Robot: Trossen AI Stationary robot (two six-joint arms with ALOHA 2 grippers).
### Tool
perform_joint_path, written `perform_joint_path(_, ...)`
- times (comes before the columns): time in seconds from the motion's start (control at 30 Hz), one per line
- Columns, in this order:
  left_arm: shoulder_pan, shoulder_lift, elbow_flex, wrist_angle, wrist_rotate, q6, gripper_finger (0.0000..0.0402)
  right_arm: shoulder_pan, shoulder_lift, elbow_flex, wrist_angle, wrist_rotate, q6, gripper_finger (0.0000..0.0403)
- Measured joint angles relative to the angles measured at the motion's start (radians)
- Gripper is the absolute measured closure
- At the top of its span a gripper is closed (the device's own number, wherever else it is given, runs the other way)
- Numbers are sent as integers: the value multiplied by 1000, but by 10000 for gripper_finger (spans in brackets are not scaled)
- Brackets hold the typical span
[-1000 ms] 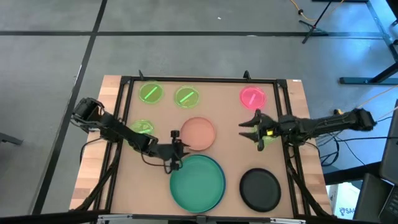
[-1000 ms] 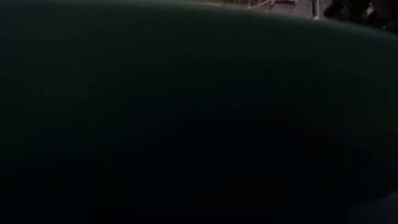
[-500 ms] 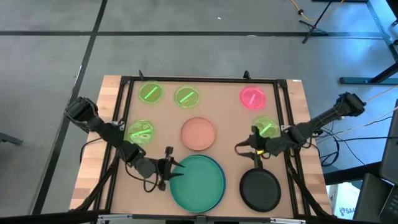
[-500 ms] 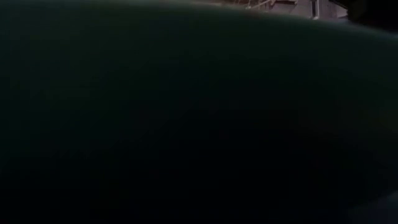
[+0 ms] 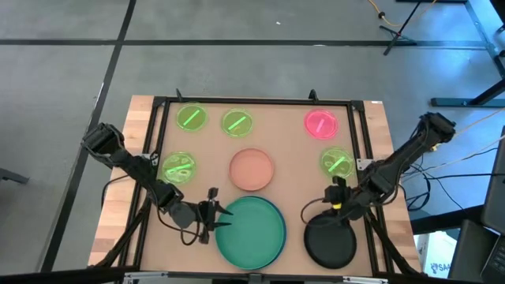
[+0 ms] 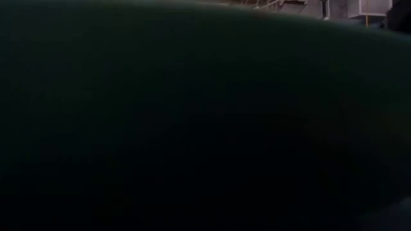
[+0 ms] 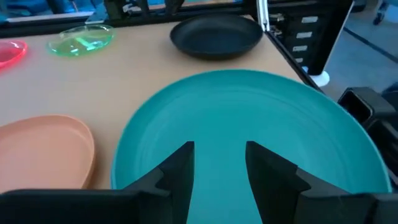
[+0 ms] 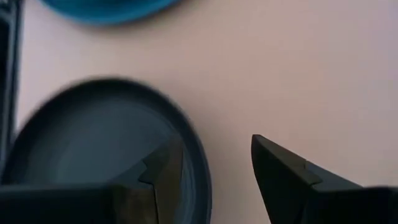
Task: Stack plastic plates
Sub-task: Stack the black plate on top of the dark green plate
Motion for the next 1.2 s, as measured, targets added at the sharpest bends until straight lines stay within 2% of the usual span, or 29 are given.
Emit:
perform_joint_path(0.17, 33, 0, 0, 9, -43, -3, 264, 13, 42, -45, 40, -2, 4, 221)
perform_joint_path(0.33, 58, 0, 0, 11, -43, -32, 264, 11, 116, -102, 139, -26, -41, 221)
perform_joint_path(0.5, 63, 0, 0, 12, -43, -32, 264, 11, 180, -113, 152, -25, -57, 227)
perform_joint_path(0.67, 75, 0, 0, 23, -53, 24, 264, 11, 216, -113, 198, -25, -55, 278)
perform_joint_path(0.9, 98, 0, 0, 20, -25, 0, 264, 10, 222, -113, 262, -37, -55, 352)
perform_joint_path(1.03, 88, 0, 0, 20, -24, 0, 264, 10, 222, -113, 261, -39, -45, 370)
perform_joint_path(1.2, 86, 0, 0, 19, -23, -1, 264, 10, 223, -113, 256, 27, 22, 369)
